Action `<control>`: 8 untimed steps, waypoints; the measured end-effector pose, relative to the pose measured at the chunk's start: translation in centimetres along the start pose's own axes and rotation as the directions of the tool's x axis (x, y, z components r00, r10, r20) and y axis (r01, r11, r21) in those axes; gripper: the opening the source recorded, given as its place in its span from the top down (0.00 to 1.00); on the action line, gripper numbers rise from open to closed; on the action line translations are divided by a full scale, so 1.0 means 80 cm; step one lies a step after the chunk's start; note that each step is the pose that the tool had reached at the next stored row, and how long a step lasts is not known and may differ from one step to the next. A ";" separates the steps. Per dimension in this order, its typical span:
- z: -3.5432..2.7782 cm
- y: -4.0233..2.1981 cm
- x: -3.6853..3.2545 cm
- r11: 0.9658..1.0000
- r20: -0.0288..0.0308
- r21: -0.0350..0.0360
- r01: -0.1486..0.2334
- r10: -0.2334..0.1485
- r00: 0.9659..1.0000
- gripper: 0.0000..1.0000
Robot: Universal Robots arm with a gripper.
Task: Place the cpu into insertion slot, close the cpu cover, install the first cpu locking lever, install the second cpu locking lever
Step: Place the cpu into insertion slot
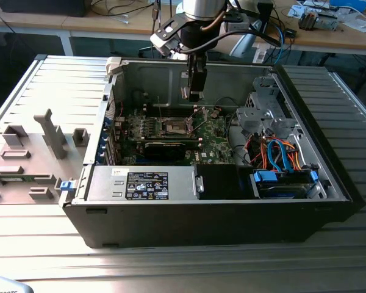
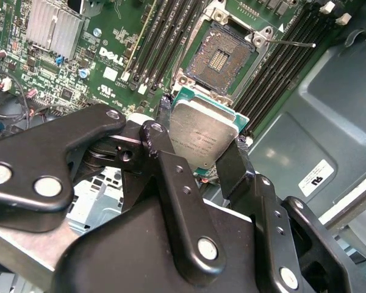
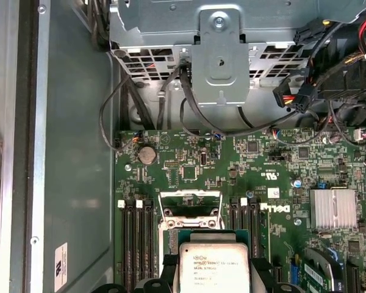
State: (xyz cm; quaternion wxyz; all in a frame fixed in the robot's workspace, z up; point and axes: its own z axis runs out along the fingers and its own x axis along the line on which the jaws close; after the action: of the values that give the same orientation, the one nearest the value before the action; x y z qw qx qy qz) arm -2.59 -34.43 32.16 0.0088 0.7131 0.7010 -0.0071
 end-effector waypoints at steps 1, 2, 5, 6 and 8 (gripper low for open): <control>0.0000 0.0000 0.0000 1.000 0.000 0.000 -0.001 0.001 1.000 0.46; 0.0000 0.0000 0.0000 1.000 0.000 0.000 -0.002 0.002 1.000 0.46; 0.0000 0.0000 0.0000 1.000 0.000 0.000 -0.004 0.004 1.000 0.46; 0.0000 0.0000 0.0000 1.000 0.000 0.000 -0.006 0.006 1.000 0.46; 0.0000 0.0000 0.0000 1.000 0.000 0.000 -0.008 0.008 1.000 0.46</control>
State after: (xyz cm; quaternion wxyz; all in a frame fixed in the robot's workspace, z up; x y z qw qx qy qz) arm -2.59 -34.43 32.16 0.0088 0.7159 0.6981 -0.0071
